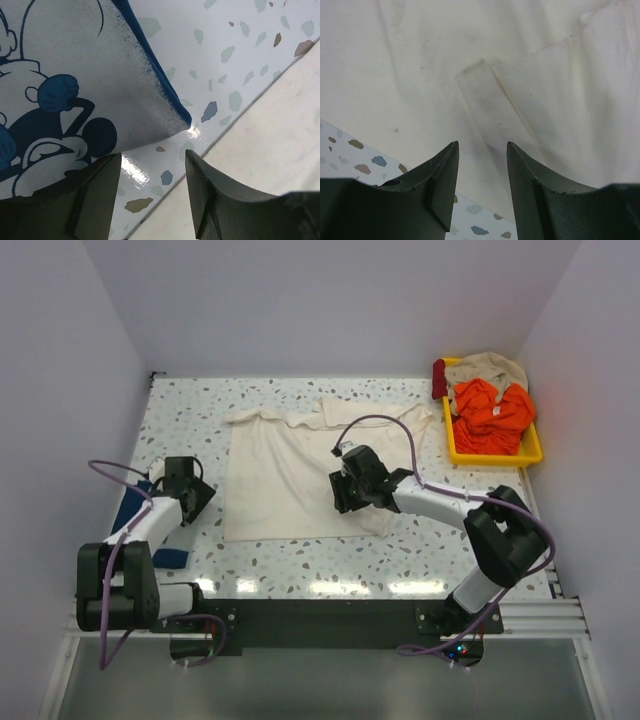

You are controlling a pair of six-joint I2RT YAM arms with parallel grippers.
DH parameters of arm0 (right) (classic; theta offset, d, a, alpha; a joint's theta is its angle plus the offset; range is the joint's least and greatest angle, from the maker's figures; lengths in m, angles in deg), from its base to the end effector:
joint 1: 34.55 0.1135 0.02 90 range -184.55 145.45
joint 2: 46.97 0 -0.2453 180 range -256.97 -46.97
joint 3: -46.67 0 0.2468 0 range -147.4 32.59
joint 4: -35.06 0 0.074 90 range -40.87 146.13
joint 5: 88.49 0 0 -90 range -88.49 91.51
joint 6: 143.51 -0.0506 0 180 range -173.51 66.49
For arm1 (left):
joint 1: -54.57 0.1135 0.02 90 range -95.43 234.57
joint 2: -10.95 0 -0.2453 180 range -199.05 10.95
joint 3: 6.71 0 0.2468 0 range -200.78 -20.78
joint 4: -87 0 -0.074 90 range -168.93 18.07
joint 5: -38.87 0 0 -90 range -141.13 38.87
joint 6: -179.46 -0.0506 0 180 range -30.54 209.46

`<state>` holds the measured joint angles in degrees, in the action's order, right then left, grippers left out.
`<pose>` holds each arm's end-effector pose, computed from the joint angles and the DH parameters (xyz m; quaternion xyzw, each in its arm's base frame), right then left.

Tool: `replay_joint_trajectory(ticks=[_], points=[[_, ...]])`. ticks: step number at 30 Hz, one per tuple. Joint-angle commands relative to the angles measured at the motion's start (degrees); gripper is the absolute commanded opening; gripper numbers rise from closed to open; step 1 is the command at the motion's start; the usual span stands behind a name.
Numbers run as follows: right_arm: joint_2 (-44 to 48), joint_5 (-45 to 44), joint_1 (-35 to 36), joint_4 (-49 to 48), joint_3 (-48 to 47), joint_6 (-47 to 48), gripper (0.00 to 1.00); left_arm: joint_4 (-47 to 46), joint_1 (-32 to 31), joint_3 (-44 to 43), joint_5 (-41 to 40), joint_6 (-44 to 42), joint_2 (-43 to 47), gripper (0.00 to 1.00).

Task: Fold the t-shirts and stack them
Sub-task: Flatten the tshirt out

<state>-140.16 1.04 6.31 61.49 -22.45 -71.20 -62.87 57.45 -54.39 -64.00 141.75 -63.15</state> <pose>0.2561 0.2210 0.1616 -0.1876 0.9223 0.1619 0.2966 0.2409 0.0234 0.1367 -0.4693 0.8285 -0.0220 0.3047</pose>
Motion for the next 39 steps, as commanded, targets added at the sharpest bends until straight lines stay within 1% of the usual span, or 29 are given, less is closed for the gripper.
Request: replay_joint_trajectory(ticks=[1,8,11,12,14,15,17,18,21,27,31,34,39], points=[[2.9,-0.1,0.0,-1.5,0.5,-0.5,0.47,1.3,1.3,0.4,-2.7,-2.0,3.2,0.59],[3.7,-1.0,-0.1,-1.1,0.8,-1.0,0.47,0.1,1.5,0.3,2.3,-4.9,4.2,0.61],[4.3,-1.9,-0.1,-0.1,-0.1,-1.4,0.47,1.5,1.1,0.7,3.2,-4.4,5.5,0.61],[4.8,-1.9,0.0,0.0,-0.1,-1.5,0.47,2.2,0.0,1.3,3.5,-4.1,6.7,0.61],[4.9,-1.9,0.0,0.0,-0.8,-1.6,0.47,3.8,-2.2,1.8,0.7,-2.0,8.3,0.61],[4.7,-1.9,-0.1,0.1,-1.0,-1.6,0.47,5.5,-5.2,2.3,-0.6,-1.0,9.8,0.61],[4.2,-1.7,-0.1,0.4,-2.0,-1.5,0.47,6.9,-7.7,3.1,-3.3,2.2,11.2,0.59],[4.0,-1.6,-0.1,0.5,-2.2,-1.5,0.47,8.0,-9.6,3.9,-3.8,3.2,12.3,0.59],[3.4,-1.5,-0.1,0.4,-2.7,-1.6,0.47,9.9,-12.3,6.0,-4.4,6.5,14.3,0.59],[2.8,-1.5,-0.1,0.6,-3.6,-1.5,0.47,11.5,-13.9,10.0,-3.8,10.4,17.1,0.58],[2.0,-1.6,0.0,0.6,-4.1,-1.7,0.47,11.0,-15.2,11.5,-1.7,12.1,16.6,0.56],[1.4,-1.8,-0.1,0.6,-4.6,-1.7,0.46,11.3,-16.4,11.5,-2.1,12.7,16.2,0.56],[0.3,-3.0,-0.1,0.7,-5.5,-1.2,0.46,12.5,-18.3,10.8,-2.7,12.9,15.7,0.49]])
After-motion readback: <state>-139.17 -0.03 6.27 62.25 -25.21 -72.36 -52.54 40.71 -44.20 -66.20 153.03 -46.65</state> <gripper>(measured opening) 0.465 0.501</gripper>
